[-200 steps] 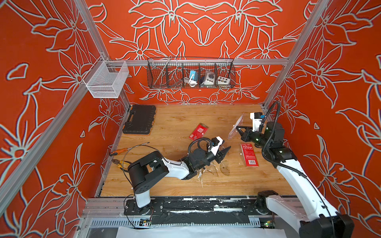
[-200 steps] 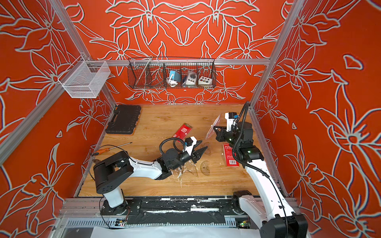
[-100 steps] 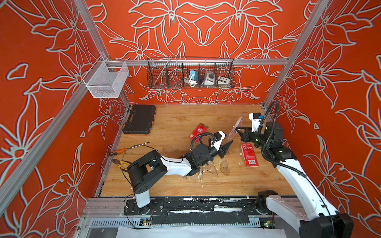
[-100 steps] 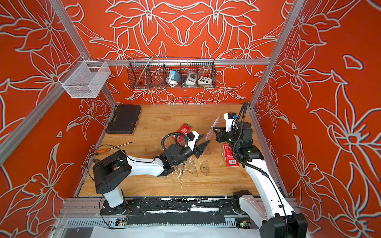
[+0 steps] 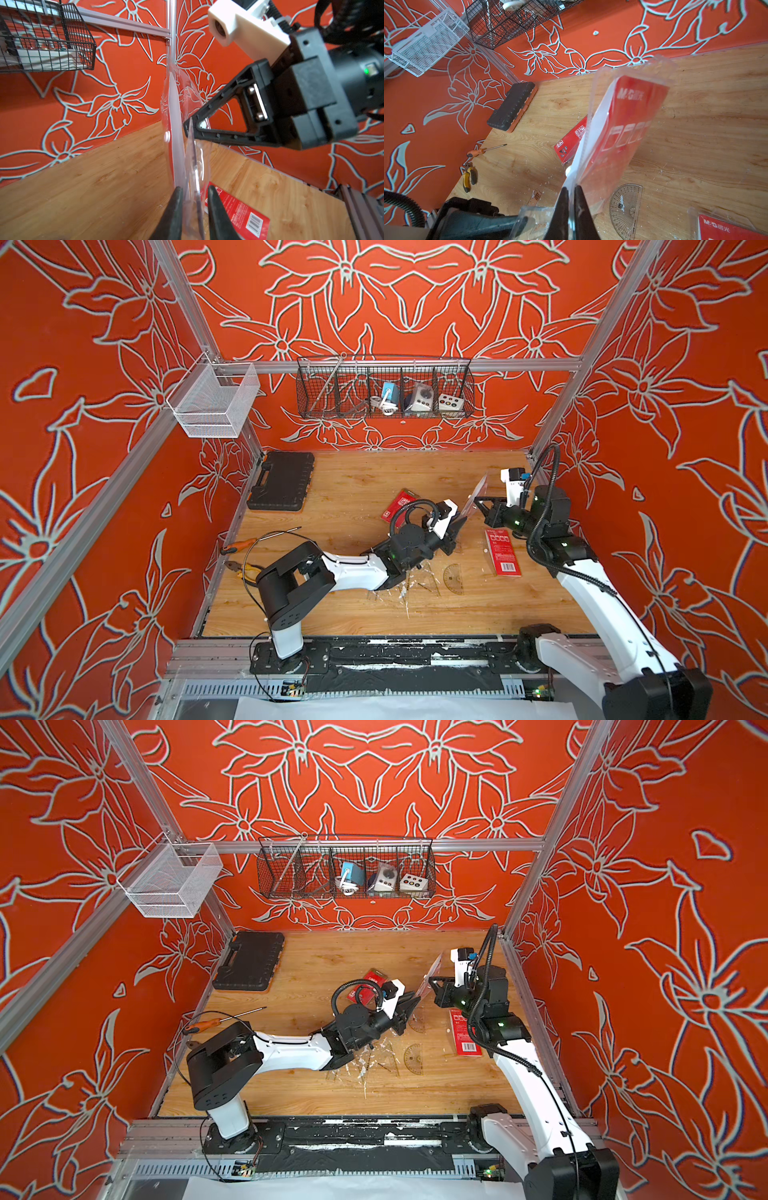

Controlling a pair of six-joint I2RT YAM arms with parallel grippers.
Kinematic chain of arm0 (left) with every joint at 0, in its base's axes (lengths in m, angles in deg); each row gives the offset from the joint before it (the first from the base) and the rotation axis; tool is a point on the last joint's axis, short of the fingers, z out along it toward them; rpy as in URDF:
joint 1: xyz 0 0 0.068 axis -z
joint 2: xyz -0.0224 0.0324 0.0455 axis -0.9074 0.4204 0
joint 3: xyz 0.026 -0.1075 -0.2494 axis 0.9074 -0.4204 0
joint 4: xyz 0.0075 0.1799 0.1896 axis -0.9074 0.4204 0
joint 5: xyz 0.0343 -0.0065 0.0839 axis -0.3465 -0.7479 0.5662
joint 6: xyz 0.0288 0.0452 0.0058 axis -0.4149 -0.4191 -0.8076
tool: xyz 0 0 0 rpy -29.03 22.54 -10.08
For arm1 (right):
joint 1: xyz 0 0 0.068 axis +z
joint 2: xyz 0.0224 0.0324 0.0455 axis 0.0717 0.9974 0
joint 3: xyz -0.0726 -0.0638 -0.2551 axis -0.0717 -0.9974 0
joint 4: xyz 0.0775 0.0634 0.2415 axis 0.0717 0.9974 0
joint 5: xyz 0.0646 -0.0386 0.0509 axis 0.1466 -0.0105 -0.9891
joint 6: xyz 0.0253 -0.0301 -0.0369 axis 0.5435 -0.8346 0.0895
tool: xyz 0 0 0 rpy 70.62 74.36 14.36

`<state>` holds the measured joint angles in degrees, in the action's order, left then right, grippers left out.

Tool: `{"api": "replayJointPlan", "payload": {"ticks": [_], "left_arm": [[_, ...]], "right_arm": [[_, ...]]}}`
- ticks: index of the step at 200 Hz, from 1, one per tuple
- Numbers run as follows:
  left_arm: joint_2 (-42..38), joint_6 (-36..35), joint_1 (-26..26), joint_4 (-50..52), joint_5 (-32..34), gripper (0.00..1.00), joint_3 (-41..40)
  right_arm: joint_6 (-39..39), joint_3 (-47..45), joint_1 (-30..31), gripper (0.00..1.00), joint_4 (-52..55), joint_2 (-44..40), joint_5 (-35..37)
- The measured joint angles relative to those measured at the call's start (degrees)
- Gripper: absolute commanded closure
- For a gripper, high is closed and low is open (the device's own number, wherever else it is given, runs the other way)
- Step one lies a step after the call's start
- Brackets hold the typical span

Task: Open the ruler set and take out the ruler
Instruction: Take out the ruler from the ruler set bag, then place the ruler at the center of the board.

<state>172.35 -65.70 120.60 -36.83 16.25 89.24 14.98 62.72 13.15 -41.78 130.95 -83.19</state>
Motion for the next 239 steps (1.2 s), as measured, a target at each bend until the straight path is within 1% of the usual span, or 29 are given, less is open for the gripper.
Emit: {"api": "replayJointPlan", "payload": {"ticks": [25, 70, 95, 127, 163, 198, 216, 239], "left_arm": [[0.0, -0.2, 0.0, 0.9, 0.0, 0.91, 0.0], [-0.1, -0.5, 0.0, 0.9, 2.4, 0.97, -0.2], [-1.1, -0.9, -0.1, 0.3, 4.3, 0.98, -0.3], [-4.0, -1.0, -0.7, -4.2, 6.5, 0.98, -1.6], [-8.9, -0.1, -1.4, -9.9, 7.9, 0.98, -6.0], [-16.2, 1.7, -2.9, -13.0, 8.2, 0.99, -11.8], [-21.0, 4.1, -5.3, -11.3, 6.7, 0.99, -12.8], [-27.4, 8.3, -11.0, -5.9, 1.8, 1.0, -12.1]], "right_arm": [[0.0, 0.0, 0.0, 1.0, 0.2, 0.0, 0.0], [0.0, 0.0, 0.0, 1.0, 0.6, 0.0, 0.0], [-0.2, 0.0, 0.0, 1.0, 0.6, 0.0, 0.0], [-0.2, 0.0, 0.0, 1.0, 0.6, 0.1, 0.1], [-0.4, 0.0, 0.0, 1.0, 0.6, 0.3, 0.1], [-0.7, 0.0, 0.0, 1.0, 0.6, 0.4, 0.4], [-0.8, 0.0, 0.0, 1.0, 0.6, 0.5, 0.5], [-1.0, 0.0, 0.0, 1.0, 0.7, 0.7, 0.5]]}}
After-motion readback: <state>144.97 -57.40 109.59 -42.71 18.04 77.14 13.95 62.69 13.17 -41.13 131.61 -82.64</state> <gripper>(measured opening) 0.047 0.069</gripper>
